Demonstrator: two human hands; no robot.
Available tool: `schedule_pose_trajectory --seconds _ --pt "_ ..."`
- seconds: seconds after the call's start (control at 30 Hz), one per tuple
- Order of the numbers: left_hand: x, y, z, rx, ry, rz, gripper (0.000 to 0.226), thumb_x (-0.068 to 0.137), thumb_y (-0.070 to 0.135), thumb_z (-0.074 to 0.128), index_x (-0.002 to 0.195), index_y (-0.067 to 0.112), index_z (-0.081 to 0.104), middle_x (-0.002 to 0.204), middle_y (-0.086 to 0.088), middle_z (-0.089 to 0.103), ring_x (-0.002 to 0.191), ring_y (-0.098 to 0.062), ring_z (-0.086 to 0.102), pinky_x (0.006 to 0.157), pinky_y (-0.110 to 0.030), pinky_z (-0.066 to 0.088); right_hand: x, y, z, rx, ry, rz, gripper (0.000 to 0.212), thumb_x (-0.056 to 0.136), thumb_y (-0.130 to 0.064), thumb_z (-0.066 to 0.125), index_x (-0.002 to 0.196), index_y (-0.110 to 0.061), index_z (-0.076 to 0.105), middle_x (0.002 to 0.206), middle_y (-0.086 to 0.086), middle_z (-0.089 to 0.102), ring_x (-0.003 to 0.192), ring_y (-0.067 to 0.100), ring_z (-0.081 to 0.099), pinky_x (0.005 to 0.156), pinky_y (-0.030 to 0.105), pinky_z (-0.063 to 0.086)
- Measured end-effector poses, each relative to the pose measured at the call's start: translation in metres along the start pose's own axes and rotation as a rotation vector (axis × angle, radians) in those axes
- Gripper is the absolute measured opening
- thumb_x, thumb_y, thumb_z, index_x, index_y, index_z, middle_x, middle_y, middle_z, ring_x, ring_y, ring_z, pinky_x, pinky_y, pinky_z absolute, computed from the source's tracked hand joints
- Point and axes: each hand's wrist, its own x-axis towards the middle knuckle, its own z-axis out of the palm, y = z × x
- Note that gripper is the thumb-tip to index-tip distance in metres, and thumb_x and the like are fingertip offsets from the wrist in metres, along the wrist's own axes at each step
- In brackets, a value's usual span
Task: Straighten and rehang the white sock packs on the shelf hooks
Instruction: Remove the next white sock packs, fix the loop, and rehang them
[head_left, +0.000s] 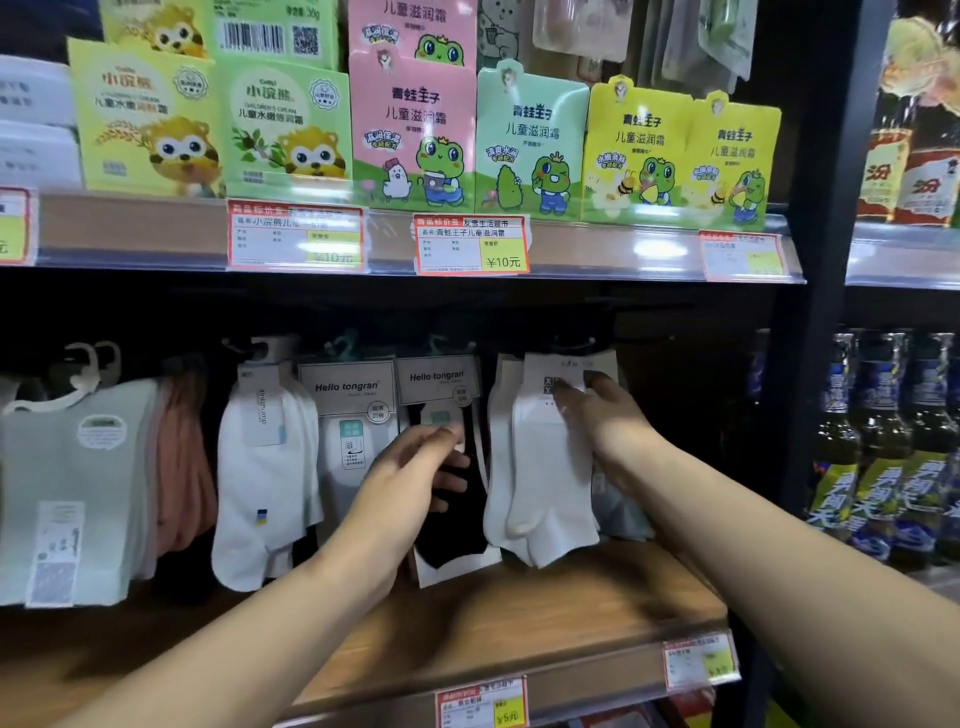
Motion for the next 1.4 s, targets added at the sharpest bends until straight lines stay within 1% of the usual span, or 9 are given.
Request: schedule_pose_trajectory --seconds 0.2,0.3,0.43,0.57,0.67,0.83,1.0,1.23,1.4 --pt "-0.001 -0.002 -0.016 0.007 0.003 0.002 0.022 0.092 0.031 0.057 0.096 0.013 0.069 0.086 -0.006 0.07 0.077 -0.021 0.063 0.064 -0.031 0.044 0.007 0.006 0.007 -0.077 -0.023 0.002 0.052 0.095 -0.034 0.059 0.144 -0.017 0.051 0.14 0.008 0.062 0.125 0.032 0.06 0.11 0.049 0.046" --pt "-0.002 -0.003 -0.022 0.012 -0.002 -0.005 0.026 0.093 0.03 0.056 0.102 0.008 0.067 0.085 -0.007 0.069 0.076 -0.022 0.062 0.062 -0.03 0.043 0.005 0.013 0.008 -0.077 -0.063 0.034 0.062 0.092 -0.036 0.063 0.148 -0.016 0.046 0.147 0.01 0.058 0.131 0.031 0.056 0.113 0.047 0.043" --pt "-0.004 -0.004 -0.027 0.005 -0.012 -0.005 0.029 0.092 0.032 0.058 0.101 0.006 0.067 0.082 -0.006 0.068 0.074 -0.022 0.062 0.061 -0.031 0.042 -0.002 0.014 0.008 -0.041 -0.051 0.047 0.058 0.098 -0.03 0.06 0.15 -0.012 0.042 0.151 0.01 0.052 0.136 0.029 0.051 0.105 0.031 0.04" --pt "-0.004 -0.002 -0.027 0.0 -0.015 -0.009 0.028 0.093 0.03 0.057 0.102 0.005 0.066 0.084 -0.008 0.067 0.073 -0.022 0.061 0.058 -0.029 0.042 -0.001 0.012 0.007 0.036 -0.014 0.057 0.066 0.097 -0.036 0.058 0.155 -0.015 0.034 0.158 0.008 0.045 0.142 0.03 0.045 0.108 0.033 0.035" --pt "-0.006 0.0 -0.024 0.0 -0.028 -0.008 0.028 0.093 0.03 0.056 0.102 0.006 0.066 0.083 -0.008 0.067 0.072 -0.022 0.061 0.057 -0.029 0.042 0.006 0.012 0.002 0.128 0.017 0.066 0.075 0.085 -0.041 0.065 0.152 -0.02 0.038 0.15 0.012 0.054 0.132 0.034 0.055 0.113 0.049 0.043" --pt "-0.01 0.0 -0.023 0.001 -0.04 -0.01 0.026 0.093 0.027 0.056 0.104 0.006 0.066 0.084 -0.007 0.066 0.074 -0.023 0.061 0.057 -0.029 0.042 0.012 0.004 0.001 0.175 0.025 0.06 0.051 0.083 -0.032 0.066 0.133 -0.024 0.058 0.124 0.008 0.07 0.114 0.036 0.066 0.105 0.055 0.05" --pt "-0.012 0.0 -0.027 -0.005 -0.04 -0.022 0.03 0.091 0.032 0.058 0.105 0.006 0.066 0.084 -0.008 0.065 0.073 -0.023 0.06 0.057 -0.03 0.042 -0.003 -0.008 0.011 0.083 -0.028 0.004 0.049 0.097 -0.02 0.058 0.145 -0.019 0.05 0.138 0.008 0.063 0.127 0.031 0.059 0.114 0.047 0.043" --pt "-0.014 0.001 -0.029 -0.003 -0.042 -0.023 0.029 0.091 0.031 0.058 0.104 0.006 0.067 0.085 -0.009 0.065 0.074 -0.024 0.061 0.057 -0.031 0.042 -0.006 0.0 0.008 0.025 -0.031 0.002 0.051 0.098 -0.021 0.06 0.147 -0.013 0.048 0.145 0.011 0.058 0.13 0.03 0.057 0.113 0.044 0.043" --pt "-0.013 0.0 -0.03 0.005 -0.045 -0.025 0.028 0.091 0.032 0.058 0.102 0.008 0.068 0.085 -0.009 0.065 0.074 -0.025 0.061 0.058 -0.031 0.042 -0.009 0.003 0.005 0.025 -0.058 0.034 0.046 0.099 -0.016 0.057 0.145 -0.01 0.049 0.126 0.003 0.057 0.109 0.019 0.053 0.088 0.024 0.041"
